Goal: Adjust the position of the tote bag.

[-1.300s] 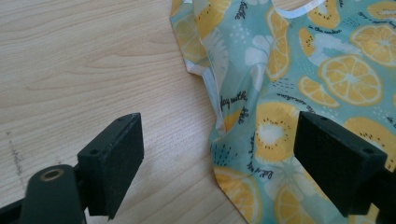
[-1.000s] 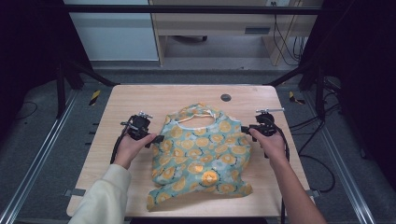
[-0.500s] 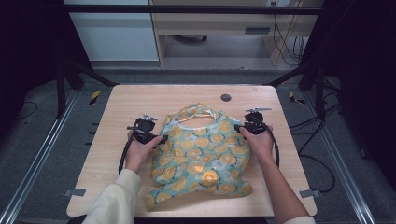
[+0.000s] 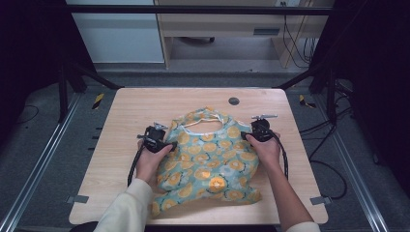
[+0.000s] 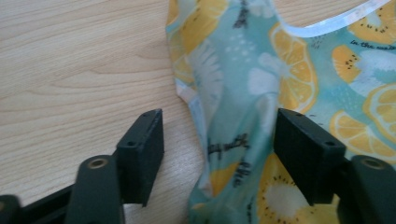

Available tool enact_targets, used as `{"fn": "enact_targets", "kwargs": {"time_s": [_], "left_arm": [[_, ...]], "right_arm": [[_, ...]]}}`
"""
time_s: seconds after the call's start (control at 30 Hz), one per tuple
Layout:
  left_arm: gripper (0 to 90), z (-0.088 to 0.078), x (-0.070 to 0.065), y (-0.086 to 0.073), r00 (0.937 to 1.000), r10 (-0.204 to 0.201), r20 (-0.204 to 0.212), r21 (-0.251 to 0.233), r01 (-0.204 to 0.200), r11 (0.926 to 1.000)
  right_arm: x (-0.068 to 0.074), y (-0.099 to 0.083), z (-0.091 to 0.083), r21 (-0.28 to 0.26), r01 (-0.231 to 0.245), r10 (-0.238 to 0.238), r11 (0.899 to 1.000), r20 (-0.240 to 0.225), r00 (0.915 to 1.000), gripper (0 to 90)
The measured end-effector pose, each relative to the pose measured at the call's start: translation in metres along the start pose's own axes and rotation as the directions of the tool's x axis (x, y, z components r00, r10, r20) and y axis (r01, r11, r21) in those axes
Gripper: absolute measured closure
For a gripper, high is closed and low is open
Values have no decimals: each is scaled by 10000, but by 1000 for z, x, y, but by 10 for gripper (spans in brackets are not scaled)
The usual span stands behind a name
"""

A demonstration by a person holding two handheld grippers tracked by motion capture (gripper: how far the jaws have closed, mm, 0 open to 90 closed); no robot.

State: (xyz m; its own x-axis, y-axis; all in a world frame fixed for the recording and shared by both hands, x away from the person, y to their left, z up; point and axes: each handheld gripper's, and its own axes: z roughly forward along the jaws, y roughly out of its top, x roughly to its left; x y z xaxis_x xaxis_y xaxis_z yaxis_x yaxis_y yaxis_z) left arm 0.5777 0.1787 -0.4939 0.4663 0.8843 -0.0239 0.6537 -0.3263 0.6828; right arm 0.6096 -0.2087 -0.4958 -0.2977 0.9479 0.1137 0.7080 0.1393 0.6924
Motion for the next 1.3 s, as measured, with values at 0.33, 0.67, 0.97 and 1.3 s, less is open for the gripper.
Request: {"fn": "enact_targets", "kwargs": {"time_s": [0.33,0.67,0.97,1.3], "left_arm": [[620,0,-4,1,9997,41,233,-196,-36,9998],[854,-2,-5,3,9971,338,677,-355,-314,9989],[878,-18,-6,17,9961,643,603,-758,-597,9953],[888,-39,-9,36,9920,1143,536,-1135,-1077,9877]], "right_arm": [[2,-3,-1,-55,643,-642,9979,81,9979,639],[1,-2,-4,-88,947,-951,9955,-484,9943,900],[0,7,-20,-683,1078,-1129,9918,-761,9907,900],[2,23,-52,-1610,1357,-1514,9776,-895,9844,900]]}}
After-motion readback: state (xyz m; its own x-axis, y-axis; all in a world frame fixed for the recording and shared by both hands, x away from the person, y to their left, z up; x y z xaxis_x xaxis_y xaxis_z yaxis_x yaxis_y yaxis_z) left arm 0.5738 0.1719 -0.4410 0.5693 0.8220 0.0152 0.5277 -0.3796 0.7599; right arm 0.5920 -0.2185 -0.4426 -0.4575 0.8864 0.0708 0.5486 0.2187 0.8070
